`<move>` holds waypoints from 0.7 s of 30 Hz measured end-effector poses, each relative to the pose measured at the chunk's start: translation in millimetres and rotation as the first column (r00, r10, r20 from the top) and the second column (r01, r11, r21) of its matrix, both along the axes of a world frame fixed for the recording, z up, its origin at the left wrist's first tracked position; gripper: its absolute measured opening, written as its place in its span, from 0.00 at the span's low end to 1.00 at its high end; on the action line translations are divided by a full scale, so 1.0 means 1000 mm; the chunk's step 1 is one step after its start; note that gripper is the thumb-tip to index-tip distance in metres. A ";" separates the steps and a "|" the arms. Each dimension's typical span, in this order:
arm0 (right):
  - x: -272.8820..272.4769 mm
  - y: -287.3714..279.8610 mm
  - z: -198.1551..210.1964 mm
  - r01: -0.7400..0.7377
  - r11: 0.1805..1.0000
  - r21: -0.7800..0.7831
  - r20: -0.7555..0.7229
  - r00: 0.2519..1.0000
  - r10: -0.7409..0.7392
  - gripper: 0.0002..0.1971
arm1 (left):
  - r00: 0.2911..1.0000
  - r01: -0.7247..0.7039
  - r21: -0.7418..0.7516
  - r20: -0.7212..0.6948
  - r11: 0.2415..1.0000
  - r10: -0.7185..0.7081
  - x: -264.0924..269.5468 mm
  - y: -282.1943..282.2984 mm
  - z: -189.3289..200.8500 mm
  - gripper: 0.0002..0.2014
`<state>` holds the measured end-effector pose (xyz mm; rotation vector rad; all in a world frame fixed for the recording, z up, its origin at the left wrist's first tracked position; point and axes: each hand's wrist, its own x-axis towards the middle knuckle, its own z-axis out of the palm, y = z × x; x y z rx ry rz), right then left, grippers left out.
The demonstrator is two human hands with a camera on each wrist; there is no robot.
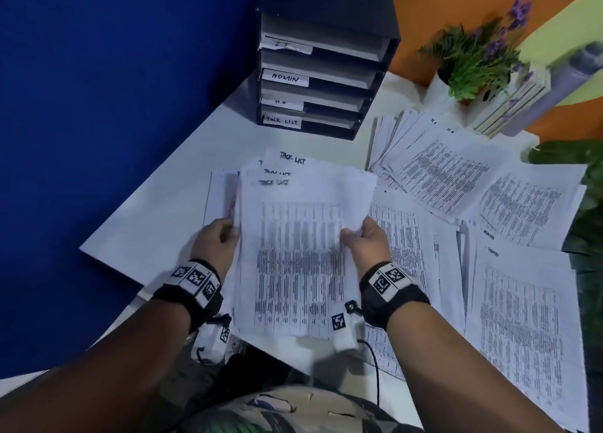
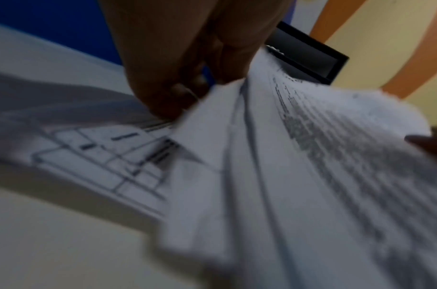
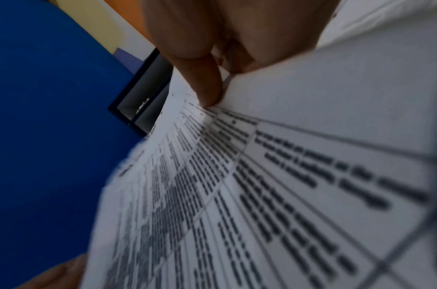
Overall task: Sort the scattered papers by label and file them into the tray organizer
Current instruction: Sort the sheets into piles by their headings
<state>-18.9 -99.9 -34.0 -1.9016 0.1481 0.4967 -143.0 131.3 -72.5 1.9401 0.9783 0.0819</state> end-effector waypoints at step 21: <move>0.047 -0.123 0.014 0.279 0.703 -0.654 0.242 0.958 -0.155 0.37 | 0.952 0.040 0.177 -0.306 0.983 0.016 -0.001 0.014 -0.012 0.24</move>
